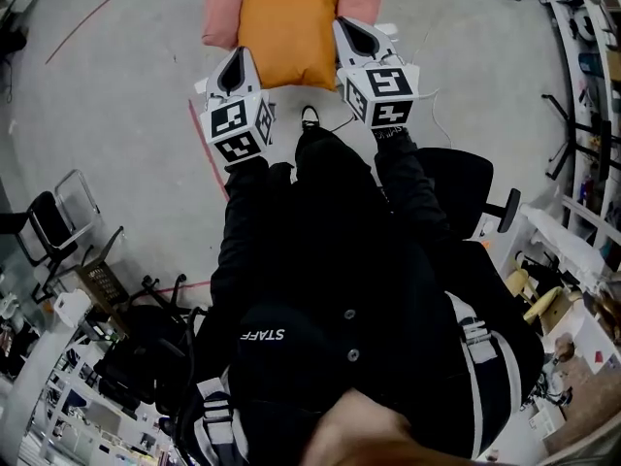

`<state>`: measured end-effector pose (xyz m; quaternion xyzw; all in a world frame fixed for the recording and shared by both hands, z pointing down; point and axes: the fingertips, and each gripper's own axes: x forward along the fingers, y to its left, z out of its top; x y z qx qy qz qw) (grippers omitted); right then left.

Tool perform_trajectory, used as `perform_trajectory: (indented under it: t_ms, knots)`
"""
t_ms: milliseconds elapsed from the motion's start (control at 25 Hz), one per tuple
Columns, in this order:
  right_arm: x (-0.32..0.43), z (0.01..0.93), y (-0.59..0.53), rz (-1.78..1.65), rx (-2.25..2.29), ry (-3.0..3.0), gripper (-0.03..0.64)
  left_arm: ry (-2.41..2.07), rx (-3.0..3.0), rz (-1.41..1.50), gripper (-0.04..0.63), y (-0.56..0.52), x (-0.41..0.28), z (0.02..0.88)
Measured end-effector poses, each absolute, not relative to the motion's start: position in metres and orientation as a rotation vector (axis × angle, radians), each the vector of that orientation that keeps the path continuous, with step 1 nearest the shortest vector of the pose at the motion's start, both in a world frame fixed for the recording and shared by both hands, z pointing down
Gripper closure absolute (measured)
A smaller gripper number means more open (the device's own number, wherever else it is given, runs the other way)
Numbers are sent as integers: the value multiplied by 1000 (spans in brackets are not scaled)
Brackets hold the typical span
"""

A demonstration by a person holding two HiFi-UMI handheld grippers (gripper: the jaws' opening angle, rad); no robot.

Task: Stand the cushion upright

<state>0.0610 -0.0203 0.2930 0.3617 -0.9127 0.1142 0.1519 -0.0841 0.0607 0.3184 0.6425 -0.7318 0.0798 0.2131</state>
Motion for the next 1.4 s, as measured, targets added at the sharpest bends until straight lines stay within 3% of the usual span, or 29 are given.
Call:
perform_trajectory:
  t_ms: [600, 1400]
  knots:
    - [60, 387, -107, 494, 1048, -2487, 604, -1884, 1721, 385, 595, -31, -88, 411]
    - [19, 701, -182, 817, 1070, -2035, 603, -1611, 1516, 611, 595, -121, -181, 714]
